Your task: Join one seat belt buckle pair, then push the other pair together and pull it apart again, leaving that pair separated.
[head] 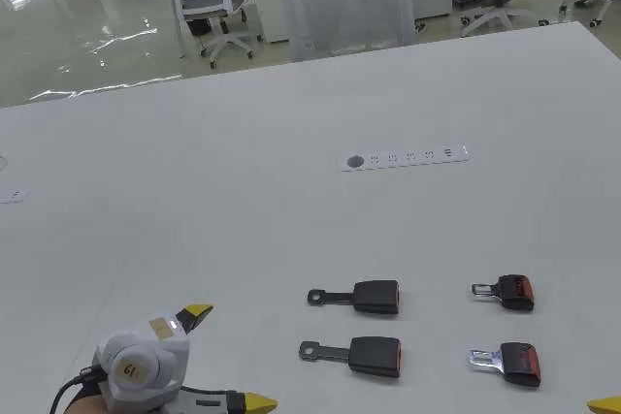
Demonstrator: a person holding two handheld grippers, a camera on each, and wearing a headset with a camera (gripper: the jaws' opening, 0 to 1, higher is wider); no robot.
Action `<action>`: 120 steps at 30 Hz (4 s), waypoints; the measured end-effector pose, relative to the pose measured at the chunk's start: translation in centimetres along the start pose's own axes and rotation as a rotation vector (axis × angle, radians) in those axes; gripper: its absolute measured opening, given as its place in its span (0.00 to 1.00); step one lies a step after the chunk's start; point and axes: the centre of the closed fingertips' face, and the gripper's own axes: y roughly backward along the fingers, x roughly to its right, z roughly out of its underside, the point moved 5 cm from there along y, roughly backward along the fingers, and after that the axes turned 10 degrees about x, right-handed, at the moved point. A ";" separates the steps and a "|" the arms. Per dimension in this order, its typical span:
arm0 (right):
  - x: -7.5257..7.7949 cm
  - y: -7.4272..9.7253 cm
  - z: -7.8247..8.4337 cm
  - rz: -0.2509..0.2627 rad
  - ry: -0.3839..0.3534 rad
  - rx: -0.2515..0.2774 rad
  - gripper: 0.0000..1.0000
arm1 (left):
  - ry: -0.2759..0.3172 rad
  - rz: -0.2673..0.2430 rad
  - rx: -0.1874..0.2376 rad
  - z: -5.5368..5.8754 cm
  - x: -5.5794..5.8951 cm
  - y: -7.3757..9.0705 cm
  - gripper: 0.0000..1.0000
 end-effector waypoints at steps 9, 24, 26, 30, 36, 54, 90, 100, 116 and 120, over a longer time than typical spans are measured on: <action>0.0 -0.7 -0.4 -0.009 -0.028 0.009 0.94 | -0.018 0.010 -0.020 0.4 -0.2 -0.3 1.00; 0.4 -1.4 -0.3 -0.022 -0.003 -0.022 0.94 | -0.033 -0.004 -0.025 0.3 -1.1 -0.6 1.00; 0.3 -1.4 -0.3 -0.020 -0.005 -0.022 0.93 | -0.033 -0.007 -0.025 0.3 -1.2 -0.6 1.00; -0.1 -1.4 -0.2 -0.027 -0.006 -0.027 0.93 | -0.028 -0.010 -0.024 0.5 -1.1 -0.7 1.00; -0.9 -1.4 -0.6 -0.060 0.035 -0.005 0.88 | -0.028 -0.009 -0.032 0.7 -0.8 -0.8 1.00; -1.2 -1.8 -1.1 -0.066 0.024 -0.002 0.89 | -0.024 -0.015 -0.040 1.1 -1.1 -0.7 0.99; -1.7 -3.5 -0.8 -0.131 0.119 -0.067 0.72 | -0.257 0.192 -0.112 0.1 2.3 -5.1 0.86; -1.3 -4.4 0.1 -0.139 0.131 -0.096 0.71 | -0.281 0.221 -0.120 0.1 2.6 -6.0 0.87; -1.9 -6.6 0.8 -0.195 0.187 -0.145 0.71 | -0.293 0.275 -0.130 1.1 3.7 -7.9 0.86; -2.0 -7.1 0.9 -0.212 0.195 -0.155 0.71 | -0.301 0.286 -0.129 1.0 4.1 -8.2 0.85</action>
